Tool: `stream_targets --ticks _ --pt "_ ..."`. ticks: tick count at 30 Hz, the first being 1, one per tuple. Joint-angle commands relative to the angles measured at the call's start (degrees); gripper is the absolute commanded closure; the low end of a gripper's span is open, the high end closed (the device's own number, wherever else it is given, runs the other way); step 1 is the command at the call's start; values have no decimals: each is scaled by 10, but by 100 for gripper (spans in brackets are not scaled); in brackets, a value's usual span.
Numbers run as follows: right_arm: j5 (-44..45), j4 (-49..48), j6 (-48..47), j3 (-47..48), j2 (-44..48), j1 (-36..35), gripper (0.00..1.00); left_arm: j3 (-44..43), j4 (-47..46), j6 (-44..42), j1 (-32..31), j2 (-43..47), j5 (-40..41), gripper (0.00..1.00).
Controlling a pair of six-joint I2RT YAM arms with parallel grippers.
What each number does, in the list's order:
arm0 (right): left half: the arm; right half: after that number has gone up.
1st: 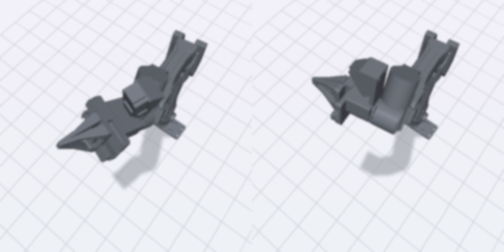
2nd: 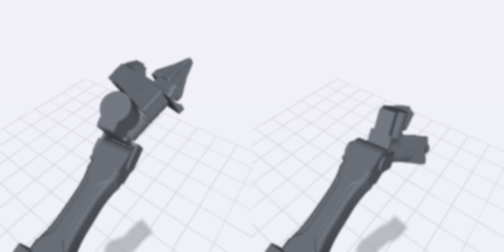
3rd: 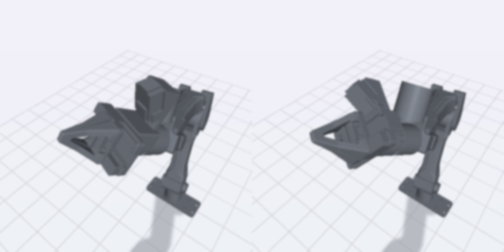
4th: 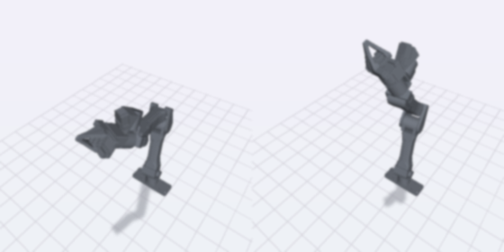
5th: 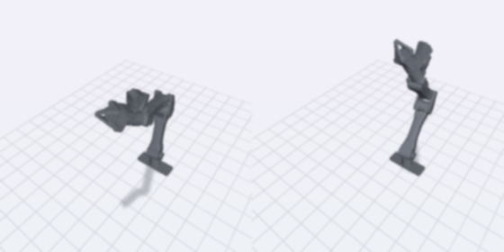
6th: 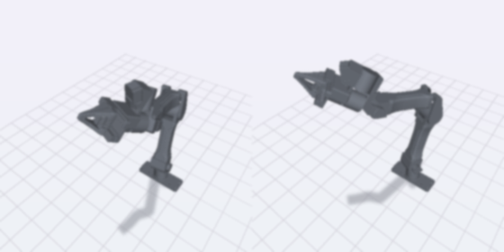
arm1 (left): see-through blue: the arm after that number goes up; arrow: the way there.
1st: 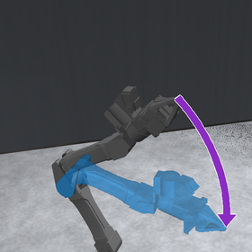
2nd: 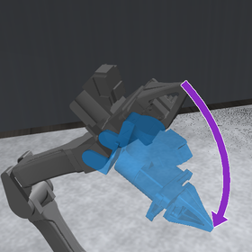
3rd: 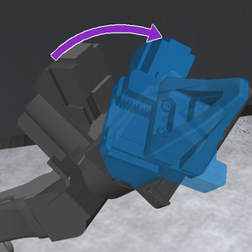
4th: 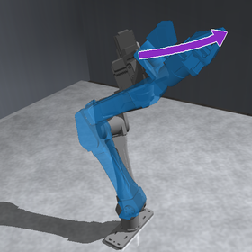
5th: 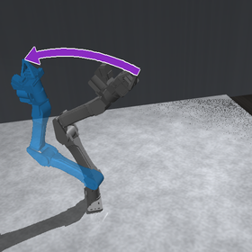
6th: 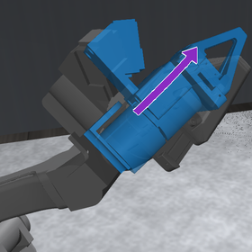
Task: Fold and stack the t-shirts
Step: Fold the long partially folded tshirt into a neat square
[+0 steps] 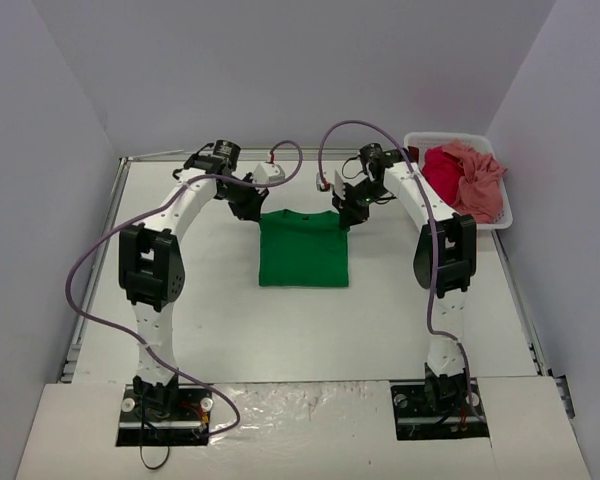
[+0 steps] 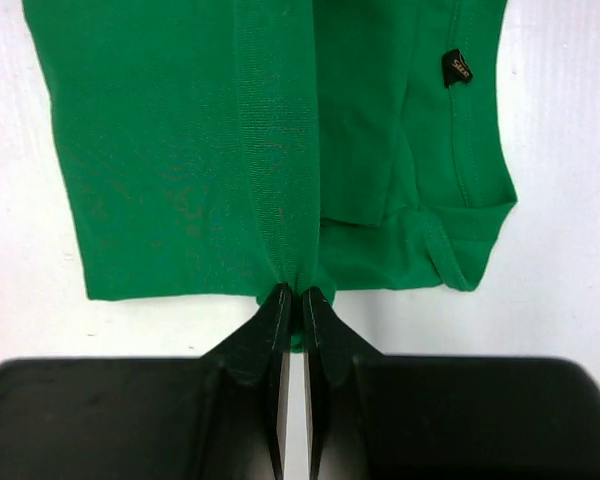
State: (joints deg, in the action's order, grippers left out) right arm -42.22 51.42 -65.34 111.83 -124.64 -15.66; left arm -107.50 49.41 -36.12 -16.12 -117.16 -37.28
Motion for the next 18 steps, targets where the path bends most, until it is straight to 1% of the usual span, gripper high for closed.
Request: stream_targets --ticks 1,6,13,14,15,16,17,18 --pt "-1 30 -10 50 -26 13 100 -47 18 -19 14 -18 -5 98" --pt "-1 30 -7 93 -75 24 100 -101 32 -23 14 -70 -10 98" --pt "1 28 -4 133 -119 28 100 -109 4 -11 17 -97 -5 98" --pt "2 26 -1 145 -124 29 97 -109 -7 -8 17 -103 -1 97" --pt "2 24 2 153 -129 30 83 -111 -12 -4 18 -105 4 95" --pt "4 20 8 160 -140 30 73 -112 -19 0 18 -109 10 84" --pt "6 13 18 174 -145 30 66 -115 -33 2 18 -112 15 77" --pt "11 -11 45 180 -148 30 58 -121 -32 -8 17 -120 34 72"
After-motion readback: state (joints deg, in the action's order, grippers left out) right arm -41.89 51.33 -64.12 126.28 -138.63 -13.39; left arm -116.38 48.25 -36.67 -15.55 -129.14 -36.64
